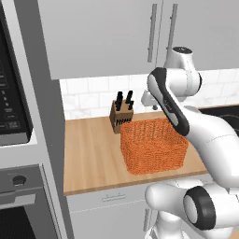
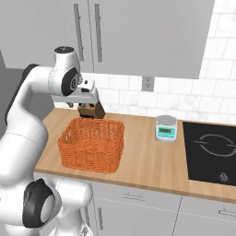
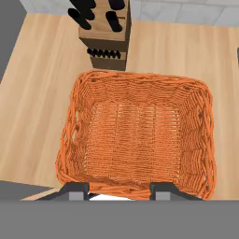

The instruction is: Open the cabinet, pick up the bread from the cabinet and place it in the basket. Then move the basket to the dining counter.

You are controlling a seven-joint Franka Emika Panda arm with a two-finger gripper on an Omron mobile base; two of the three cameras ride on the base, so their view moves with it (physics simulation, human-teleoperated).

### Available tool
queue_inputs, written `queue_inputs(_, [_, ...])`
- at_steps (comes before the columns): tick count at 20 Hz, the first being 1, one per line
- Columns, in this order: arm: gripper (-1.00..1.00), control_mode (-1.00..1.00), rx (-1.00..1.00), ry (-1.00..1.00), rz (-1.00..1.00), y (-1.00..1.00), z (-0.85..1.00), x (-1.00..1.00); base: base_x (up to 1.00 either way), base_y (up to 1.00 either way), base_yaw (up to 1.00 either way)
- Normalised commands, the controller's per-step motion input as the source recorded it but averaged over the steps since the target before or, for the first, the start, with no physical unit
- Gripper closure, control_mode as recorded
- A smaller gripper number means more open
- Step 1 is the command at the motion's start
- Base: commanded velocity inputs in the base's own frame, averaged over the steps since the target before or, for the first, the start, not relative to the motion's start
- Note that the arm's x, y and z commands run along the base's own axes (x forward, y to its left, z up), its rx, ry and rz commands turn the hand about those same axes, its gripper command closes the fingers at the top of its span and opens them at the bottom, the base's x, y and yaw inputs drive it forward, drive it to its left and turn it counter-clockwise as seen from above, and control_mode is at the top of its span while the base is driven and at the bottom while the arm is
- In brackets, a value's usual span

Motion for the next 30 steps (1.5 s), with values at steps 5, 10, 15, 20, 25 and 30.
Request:
queue_inputs(5, [-1.00,-1.00,0.00,-0.09,-0.02,0.14,0.06,-0.54,0.00,0.00,0.00])
queue_inputs(10, [-1.00,-1.00,-0.01,-0.10,-0.05,-0.19,0.70,-0.45,0.00,0.00,0.00])
queue_inputs(15, [-1.00,-1.00,-0.10,-0.36,-0.07,-0.56,0.89,-0.21,0.00,0.00,0.00])
queue_inputs(20, [-1.00,-1.00,-0.10,-0.43,0.00,-0.50,0.81,0.00,0.00,0.00,0.00])
queue_inputs(25, [-1.00,-1.00,0.00,-0.25,0.00,-0.25,0.51,0.12,0.00,0.00,0.00])
queue_inputs(30, [-1.00,-1.00,0.01,-0.25,0.00,-0.08,0.64,0.10,0.00,0.00,0.00])
